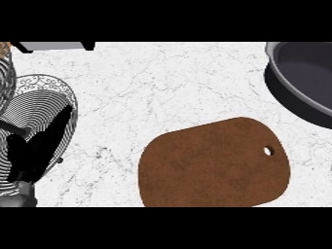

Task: Pick the cupcake from the cutting board and place it in the pot

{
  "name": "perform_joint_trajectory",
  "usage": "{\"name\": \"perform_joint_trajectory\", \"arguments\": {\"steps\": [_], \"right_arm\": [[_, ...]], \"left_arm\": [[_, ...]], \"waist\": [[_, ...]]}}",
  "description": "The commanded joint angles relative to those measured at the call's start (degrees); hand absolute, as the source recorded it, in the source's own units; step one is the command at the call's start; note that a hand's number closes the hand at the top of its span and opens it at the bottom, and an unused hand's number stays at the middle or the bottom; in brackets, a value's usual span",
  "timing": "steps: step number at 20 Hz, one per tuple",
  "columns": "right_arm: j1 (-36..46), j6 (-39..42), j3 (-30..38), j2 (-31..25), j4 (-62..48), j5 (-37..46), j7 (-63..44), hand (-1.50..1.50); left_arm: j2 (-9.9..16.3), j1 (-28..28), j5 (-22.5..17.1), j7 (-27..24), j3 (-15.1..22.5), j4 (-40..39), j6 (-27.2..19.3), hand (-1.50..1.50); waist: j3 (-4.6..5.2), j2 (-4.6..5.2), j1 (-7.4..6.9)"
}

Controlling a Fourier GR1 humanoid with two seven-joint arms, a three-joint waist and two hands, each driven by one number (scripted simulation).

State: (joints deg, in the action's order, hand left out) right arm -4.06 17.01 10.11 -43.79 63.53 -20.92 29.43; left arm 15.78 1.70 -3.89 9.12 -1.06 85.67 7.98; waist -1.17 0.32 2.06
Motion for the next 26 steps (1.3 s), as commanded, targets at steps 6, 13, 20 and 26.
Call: {"name": "perform_joint_trajectory", "arguments": {"steps": [6, 13, 20, 26], "right_arm": [[2.42, 10.25, 7.5, -13.85, -19.07, 4.67, 18.24, 1.5], [6.71, 5.83, 7.61, -18.66, -27.18, 10.4, 25.62, 1.5], [19.66, 3.99, 4.28, -22.93, -30.04, 14.47, 18.48, 1.5], [27.27, 3.83, -1.55, -23.46, -30.11, 20.72, 14.41, 1.5]], "left_arm": [[-5.94, 3.13, 1.29, 2.49, 5.81, -2.66, 0.34, 0.0], [-7.14, 2.08, 1.69, 0.38, 5.44, -4.11, 1.16, 0.0], [-8.21, 3.01, 4.31, -1.43, 6.28, -5.8, 1.03, 0.0], [-8.32, 6.12, 4.05, 0.3, 4.63, -7.7, 1.51, 0.0]], "waist": [[0.51, 0.68, -1.8], [0.72, 0.41, -3.35], [0.95, 0.55, -4.95], [1.06, 0.6, -4.69]]}}
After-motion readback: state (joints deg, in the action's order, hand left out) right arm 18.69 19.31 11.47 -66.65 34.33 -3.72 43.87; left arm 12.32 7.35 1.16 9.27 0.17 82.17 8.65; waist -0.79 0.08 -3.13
